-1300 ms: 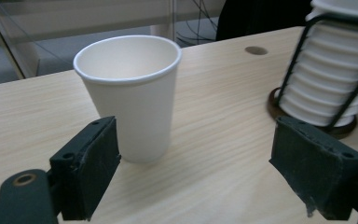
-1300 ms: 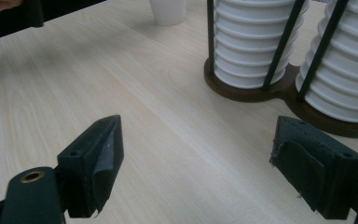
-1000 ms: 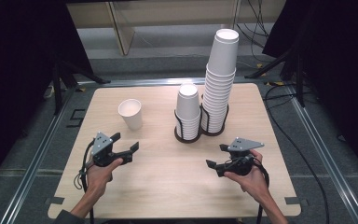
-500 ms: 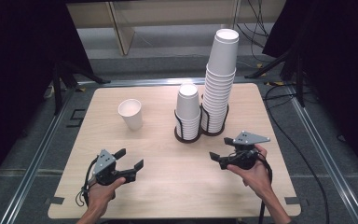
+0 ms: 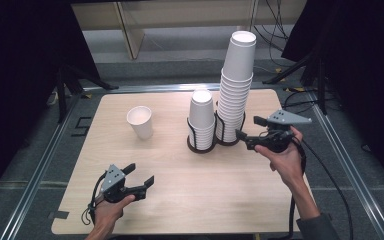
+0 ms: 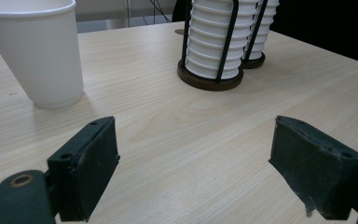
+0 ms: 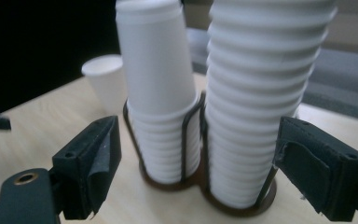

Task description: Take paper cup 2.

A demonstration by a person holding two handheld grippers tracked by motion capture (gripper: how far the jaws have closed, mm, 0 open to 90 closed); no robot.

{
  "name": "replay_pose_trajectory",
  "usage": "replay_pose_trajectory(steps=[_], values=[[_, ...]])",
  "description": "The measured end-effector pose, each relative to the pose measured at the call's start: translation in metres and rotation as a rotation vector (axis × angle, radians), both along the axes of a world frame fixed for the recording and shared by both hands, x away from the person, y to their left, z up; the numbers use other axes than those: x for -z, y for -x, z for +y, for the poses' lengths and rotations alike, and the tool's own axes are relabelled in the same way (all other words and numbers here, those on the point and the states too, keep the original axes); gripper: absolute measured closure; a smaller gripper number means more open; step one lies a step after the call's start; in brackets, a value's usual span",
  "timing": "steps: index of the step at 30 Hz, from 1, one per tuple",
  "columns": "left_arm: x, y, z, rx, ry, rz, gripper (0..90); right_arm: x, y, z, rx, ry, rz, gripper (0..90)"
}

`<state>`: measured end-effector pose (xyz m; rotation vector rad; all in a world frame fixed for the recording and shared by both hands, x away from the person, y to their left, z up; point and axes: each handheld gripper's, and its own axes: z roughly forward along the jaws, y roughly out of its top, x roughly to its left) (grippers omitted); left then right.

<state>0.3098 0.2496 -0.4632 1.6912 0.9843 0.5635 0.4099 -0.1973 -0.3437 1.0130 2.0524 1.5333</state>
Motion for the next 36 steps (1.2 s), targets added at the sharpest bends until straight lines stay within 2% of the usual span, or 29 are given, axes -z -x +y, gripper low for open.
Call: replay_pose_trajectory(steps=[2, 3, 4, 5, 6, 7, 9, 11, 12, 13, 16, 17, 20, 26, 27, 29, 33, 34, 36], values=[[0.002, -0.001, -0.001, 0.012, 0.003, 0.0, 14.4, -0.012, -0.005, -0.003, 0.02, -0.002, -0.011, 15.7], [0.002, 0.0, -0.001, 0.008, -0.006, 0.008, 14.4, -0.017, -0.009, -0.003, 0.014, -0.019, -0.01, 15.7], [0.004, -0.001, -0.002, 0.02, 0.004, 0.002, 14.4, -0.023, -0.012, -0.005, 0.022, -0.01, -0.018, 15.7], [0.005, -0.001, -0.003, 0.019, -0.008, 0.01, 14.4, -0.029, -0.016, -0.006, 0.029, 0.002, -0.049, 15.6], [0.006, -0.002, -0.003, 0.029, -0.004, 0.007, 14.4, -0.034, -0.018, -0.006, 0.032, -0.017, -0.029, 15.6], [0.006, -0.002, -0.004, 0.031, 0.002, 0.008, 14.4, -0.039, -0.022, -0.006, 0.039, -0.026, -0.038, 15.6], [0.006, -0.001, -0.005, 0.027, -0.019, 0.017, 14.4, -0.051, -0.028, -0.007, 0.042, -0.027, -0.042, 15.6], [0.006, -0.001, -0.005, 0.03, -0.019, 0.015, 14.4, -0.063, -0.034, -0.006, 0.053, -0.039, -0.046, 15.5], [0.006, -0.001, -0.005, 0.031, -0.02, 0.015, 14.4, -0.068, -0.037, -0.007, 0.059, -0.023, -0.073, 15.5], [0.006, -0.001, -0.005, 0.032, -0.019, 0.015, 14.4, -0.073, -0.039, -0.006, 0.064, -0.028, -0.067, 15.5], [0.007, -0.002, -0.004, 0.035, -0.019, 0.013, 14.4, -0.09, -0.049, -0.003, 0.077, -0.026, -0.094, 15.4], [0.008, -0.003, -0.005, 0.041, -0.005, 0.007, 14.4, -0.095, -0.053, -0.002, 0.08, -0.025, -0.097, 15.4], [0.007, -0.002, -0.004, 0.038, -0.01, 0.009, 14.4, -0.106, -0.064, 0.002, 0.07, -0.027, -0.104, 15.4], [0.008, -0.002, -0.005, 0.046, -0.013, 0.008, 14.4, -0.119, -0.084, 0.013, 0.075, -0.033, -0.098, 15.4], [0.008, -0.002, -0.006, 0.043, -0.001, 0.006, 14.4, -0.12, -0.086, 0.014, 0.079, -0.036, -0.089, 15.4], [0.008, -0.002, -0.006, 0.044, -0.007, 0.011, 14.4, -0.122, -0.092, 0.018, 0.083, -0.032, -0.092, 15.3], [0.008, -0.002, -0.006, 0.047, -0.007, 0.012, 14.4, -0.124, -0.103, 0.026, 0.101, -0.025, -0.066, 15.5], [0.008, -0.002, -0.006, 0.049, -0.005, 0.012, 14.4, -0.124, -0.106, 0.027, 0.1, -0.021, -0.077, 14.9], [0.007, -0.001, -0.006, 0.049, -0.02, 0.017, 14.4, -0.125, -0.112, 0.03, 0.102, -0.025, -0.065, 14.1]])
